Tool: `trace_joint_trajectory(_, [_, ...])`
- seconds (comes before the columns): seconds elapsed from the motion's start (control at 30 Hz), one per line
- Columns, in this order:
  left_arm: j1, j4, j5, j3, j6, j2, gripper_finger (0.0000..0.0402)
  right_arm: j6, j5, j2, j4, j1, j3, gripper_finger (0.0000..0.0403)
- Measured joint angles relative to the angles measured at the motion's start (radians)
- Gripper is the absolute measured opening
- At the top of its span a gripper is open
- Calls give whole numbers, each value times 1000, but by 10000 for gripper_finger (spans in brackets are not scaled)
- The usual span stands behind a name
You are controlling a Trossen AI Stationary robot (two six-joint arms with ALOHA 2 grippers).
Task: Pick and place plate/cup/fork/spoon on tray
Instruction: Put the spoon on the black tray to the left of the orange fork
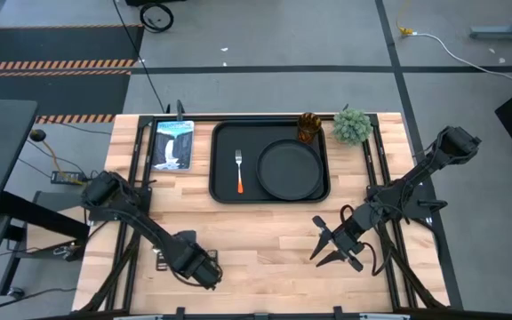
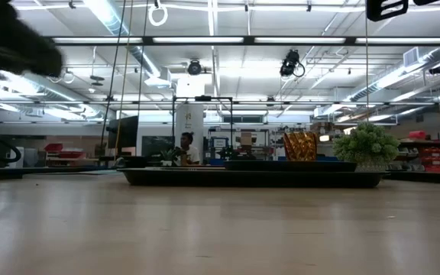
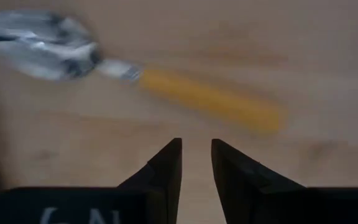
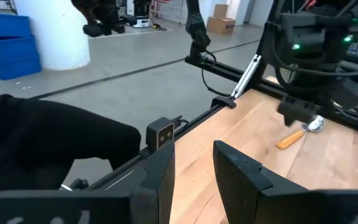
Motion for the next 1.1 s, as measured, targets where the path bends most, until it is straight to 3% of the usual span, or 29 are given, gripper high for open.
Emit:
trace_joint_trajectory(0.1, [-17,-37,89,1,77,12,102,-5,2,0,9,2,0,116])
trace_joint_trajectory(0.2, [-25,-85,80,0,174,10,116,-17,2,0,29,2,0,116])
trace_joint_trajectory(0.47, [15,-147,10,2,849,26,154,-19,2,0,68,2,0,116])
trace_joint_trajectory(0.67, [23,-144,14,0,1206,75,156,-19,2,0,66,1,0,116])
trace_joint_trajectory(1.1, [23,-173,40,-32,1462,81,156,-10,3,0,69,1,0,116])
